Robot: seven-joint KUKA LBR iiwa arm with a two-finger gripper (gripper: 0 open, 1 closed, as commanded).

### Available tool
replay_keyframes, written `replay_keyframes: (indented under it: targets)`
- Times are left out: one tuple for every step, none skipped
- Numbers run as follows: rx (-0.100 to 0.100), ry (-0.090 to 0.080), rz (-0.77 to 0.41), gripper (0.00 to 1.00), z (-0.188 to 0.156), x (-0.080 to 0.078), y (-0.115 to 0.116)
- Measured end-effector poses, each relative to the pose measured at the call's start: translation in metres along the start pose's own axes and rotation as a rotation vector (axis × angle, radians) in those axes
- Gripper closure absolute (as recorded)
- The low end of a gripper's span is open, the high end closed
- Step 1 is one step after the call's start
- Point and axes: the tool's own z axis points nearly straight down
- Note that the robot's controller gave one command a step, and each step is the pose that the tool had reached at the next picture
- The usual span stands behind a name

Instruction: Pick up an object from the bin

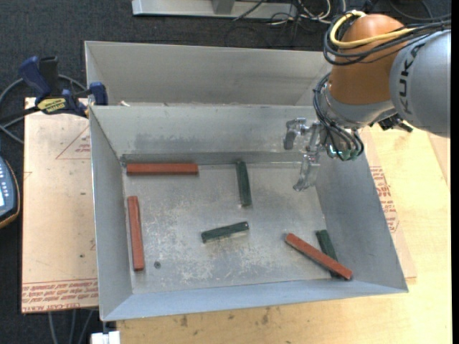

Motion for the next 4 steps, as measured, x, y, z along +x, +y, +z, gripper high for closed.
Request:
replay_keyframes:
  targets:
    - [-0.001,-0.003,-0.349,0.0,0.069,0.037,0.089]
    - [-0.001,0.003,-0.412,0.0,0.112,0.117,0.089]
    - [-0.004,-0.011,-0.292,0.0,0.079,0.103,0.196]
    - [0.004,-0.003,-0.263,0.0,0.111,0.125,0.073]
